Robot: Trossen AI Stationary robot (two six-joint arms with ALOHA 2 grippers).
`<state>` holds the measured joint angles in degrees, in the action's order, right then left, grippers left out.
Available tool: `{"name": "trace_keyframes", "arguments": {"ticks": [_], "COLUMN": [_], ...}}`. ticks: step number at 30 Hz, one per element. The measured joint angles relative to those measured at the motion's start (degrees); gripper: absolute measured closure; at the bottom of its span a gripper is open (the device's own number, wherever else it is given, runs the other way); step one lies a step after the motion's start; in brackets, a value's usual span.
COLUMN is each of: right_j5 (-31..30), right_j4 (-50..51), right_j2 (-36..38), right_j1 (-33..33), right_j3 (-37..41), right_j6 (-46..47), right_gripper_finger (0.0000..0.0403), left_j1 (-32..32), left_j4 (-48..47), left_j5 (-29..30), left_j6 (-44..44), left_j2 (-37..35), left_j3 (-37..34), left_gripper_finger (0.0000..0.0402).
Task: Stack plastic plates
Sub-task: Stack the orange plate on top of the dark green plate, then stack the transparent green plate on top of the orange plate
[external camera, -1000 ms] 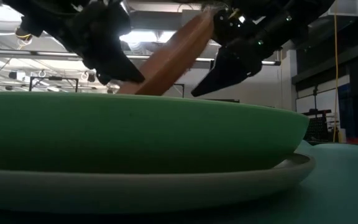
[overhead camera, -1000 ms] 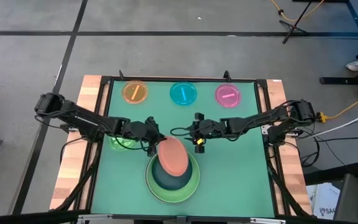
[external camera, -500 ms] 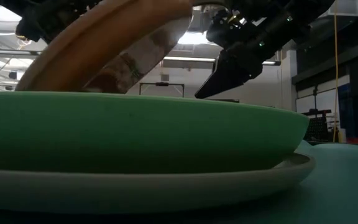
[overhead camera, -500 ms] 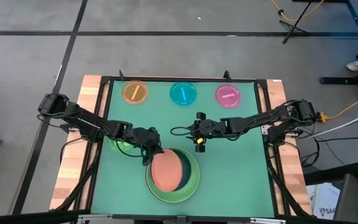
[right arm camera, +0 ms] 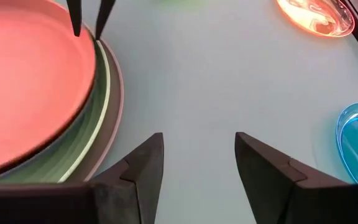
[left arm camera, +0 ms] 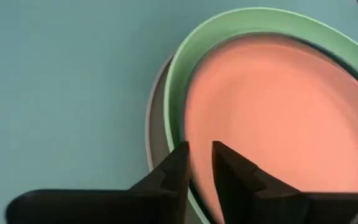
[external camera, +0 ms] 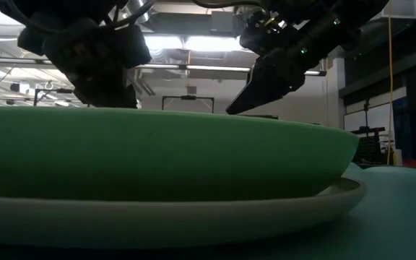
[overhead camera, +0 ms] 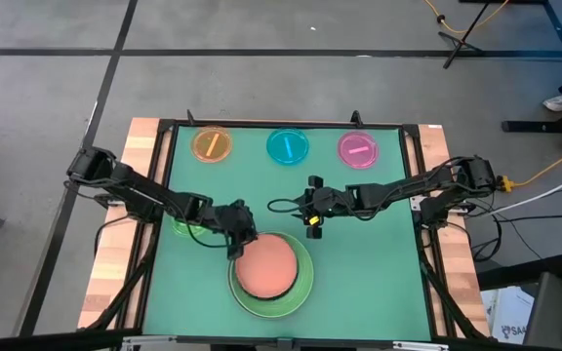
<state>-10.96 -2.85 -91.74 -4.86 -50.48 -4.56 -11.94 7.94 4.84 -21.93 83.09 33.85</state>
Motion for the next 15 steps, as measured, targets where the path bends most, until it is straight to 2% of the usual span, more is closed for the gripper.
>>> {"name": "trace_keyframes", "arguments": {"ticks": [3, 11, 15], "right_j5": [0.00, 0.02, 0.02], "right_j4": [0.00, 0.00, -0.04], "right_j2": [0.00, 0.00, 0.00], "right_j1": [-0.01, 0.00, 0.00], "right_j3": [0.00, 0.00, 0.00], "right_j6": [0.00, 0.00, 0.00], "right_gripper_finger": [0.0217, 0.0217, 0.0217], "left_j1": [0.42, 2.57, 1.75], "left_j4": [0.02, -4.39, -11.75], "left_j5": [-0.56, -13.44, -12.10], "left_j6": [0.00, -0.04, -0.44], "left_j2": [-0.02, -3.15, -7.51], "left_j3": [0.00, 0.00, 0.00], "left_gripper_finger": [0.0318, 0.0303, 0.0303]}}
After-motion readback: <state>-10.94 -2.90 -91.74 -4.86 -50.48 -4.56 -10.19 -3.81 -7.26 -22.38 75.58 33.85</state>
